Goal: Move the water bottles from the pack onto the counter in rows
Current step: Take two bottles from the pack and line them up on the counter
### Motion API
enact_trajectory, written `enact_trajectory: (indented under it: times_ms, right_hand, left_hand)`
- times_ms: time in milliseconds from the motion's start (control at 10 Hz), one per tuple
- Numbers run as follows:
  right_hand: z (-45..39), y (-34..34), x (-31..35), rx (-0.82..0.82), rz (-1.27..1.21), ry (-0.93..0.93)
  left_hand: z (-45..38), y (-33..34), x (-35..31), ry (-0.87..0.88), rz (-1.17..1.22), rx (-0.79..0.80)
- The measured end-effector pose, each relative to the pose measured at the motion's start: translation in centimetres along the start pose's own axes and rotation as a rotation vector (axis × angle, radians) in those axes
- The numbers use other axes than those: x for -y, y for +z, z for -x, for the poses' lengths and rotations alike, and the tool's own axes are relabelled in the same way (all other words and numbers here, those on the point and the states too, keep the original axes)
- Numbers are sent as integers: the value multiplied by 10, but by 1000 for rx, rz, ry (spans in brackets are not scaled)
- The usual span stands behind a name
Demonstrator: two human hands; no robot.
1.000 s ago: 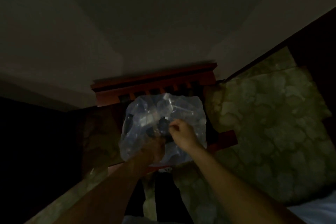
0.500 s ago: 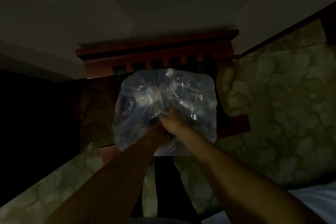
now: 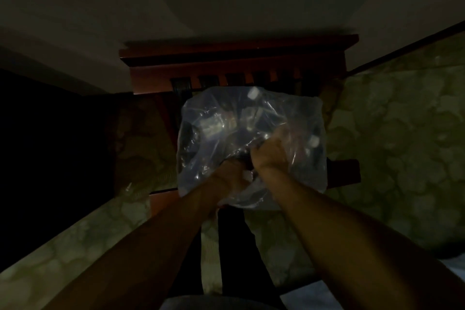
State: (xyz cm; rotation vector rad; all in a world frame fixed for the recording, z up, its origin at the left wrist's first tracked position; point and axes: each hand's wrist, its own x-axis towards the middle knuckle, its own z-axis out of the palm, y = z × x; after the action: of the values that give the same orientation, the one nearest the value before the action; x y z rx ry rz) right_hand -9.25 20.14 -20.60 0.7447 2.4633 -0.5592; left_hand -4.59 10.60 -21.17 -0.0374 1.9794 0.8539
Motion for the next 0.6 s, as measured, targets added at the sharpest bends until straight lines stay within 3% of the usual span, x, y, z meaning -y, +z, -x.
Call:
enact_trajectory:
  times_ms: [100, 200, 300, 400, 500, 600]
  right_hand:
    - [-14, -4, -4, -2, 189, -42]
    - [-27, -12, -1, -59, 338, -73]
    - [-35, -22, 1, 22, 263, -50]
    - [-41, -20, 1, -5, 314, -73]
    - [-42, -17, 2, 92, 276, -210]
    - [-42, -19, -2, 114, 400, -343]
  left_hand:
    - [7, -9, -3, 116, -30, -60]
    - [18, -5, -15, 49, 534, -221]
    - [27, 1, -18, 44, 525, -355]
    - [34, -7, -18, 61, 576, -460]
    - [43, -13, -16, 214, 355, -544]
    - [53, -17, -11, 334, 112, -573]
